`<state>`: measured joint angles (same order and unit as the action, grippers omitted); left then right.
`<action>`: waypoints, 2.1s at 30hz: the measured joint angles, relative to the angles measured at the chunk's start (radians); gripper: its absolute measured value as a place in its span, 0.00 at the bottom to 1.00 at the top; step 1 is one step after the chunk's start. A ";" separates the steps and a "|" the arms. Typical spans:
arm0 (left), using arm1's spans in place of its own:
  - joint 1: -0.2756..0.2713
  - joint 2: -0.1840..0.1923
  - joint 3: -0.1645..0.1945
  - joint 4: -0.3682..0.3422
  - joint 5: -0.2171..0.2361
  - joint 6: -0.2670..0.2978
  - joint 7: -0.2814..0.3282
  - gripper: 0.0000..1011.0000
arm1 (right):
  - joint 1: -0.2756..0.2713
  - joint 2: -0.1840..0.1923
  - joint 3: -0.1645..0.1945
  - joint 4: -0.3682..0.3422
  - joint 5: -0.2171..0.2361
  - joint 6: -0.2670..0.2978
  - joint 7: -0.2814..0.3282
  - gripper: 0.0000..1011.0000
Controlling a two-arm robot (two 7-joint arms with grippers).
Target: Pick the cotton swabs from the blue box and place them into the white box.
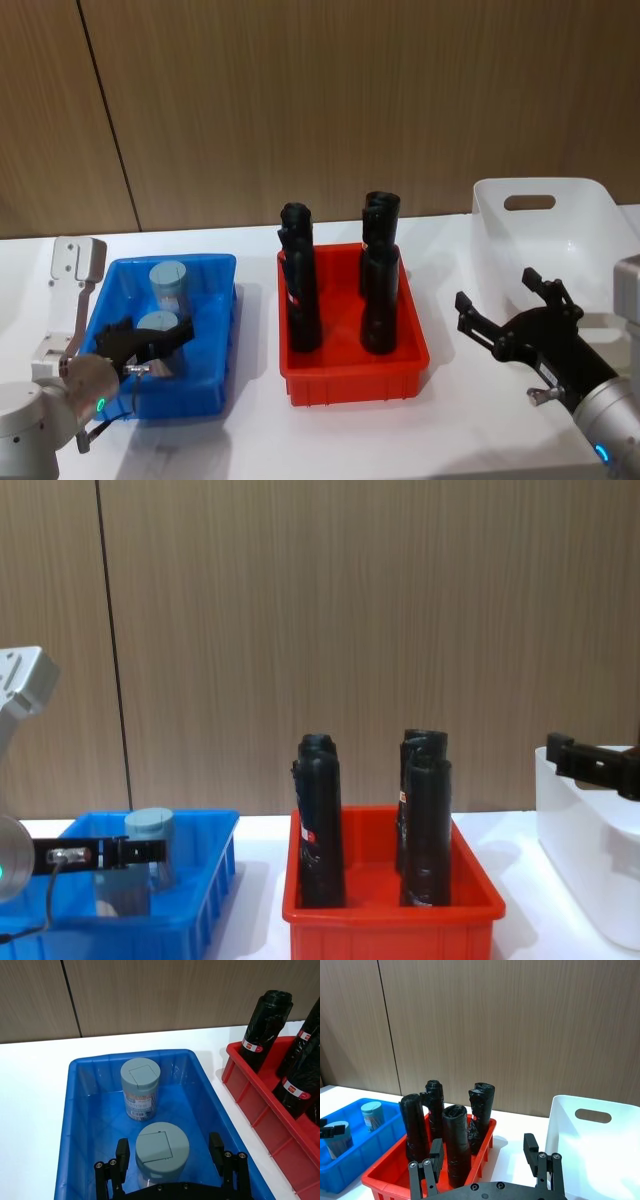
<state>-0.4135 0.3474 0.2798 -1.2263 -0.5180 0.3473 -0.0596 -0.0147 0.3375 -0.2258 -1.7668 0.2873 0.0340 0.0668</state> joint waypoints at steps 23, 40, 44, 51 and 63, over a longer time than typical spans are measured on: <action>-0.041 -0.013 0.004 0.071 0.062 0.011 -0.041 0.67 | 0.000 0.000 0.000 0.000 0.000 0.000 0.000 0.99; -0.032 -0.008 0.004 0.039 0.100 -0.020 -0.039 0.66 | 0.000 0.000 0.000 0.000 0.000 0.000 0.000 0.99; -0.025 -0.003 0.003 0.005 0.114 -0.032 -0.043 0.66 | 0.000 0.000 0.000 0.000 0.000 0.000 0.000 0.99; -0.017 0.006 0.002 -0.076 0.142 -0.059 -0.074 0.66 | 0.000 0.000 0.000 0.000 0.000 0.000 0.000 0.99; -0.022 0.010 0.002 -0.173 0.149 -0.095 -0.168 0.66 | 0.000 0.000 0.000 0.000 0.000 0.000 0.000 0.99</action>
<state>-0.4359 0.3577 0.2821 -1.3990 -0.3686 0.2520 -0.2274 -0.0146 0.3374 -0.2258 -1.7668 0.2874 0.0340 0.0668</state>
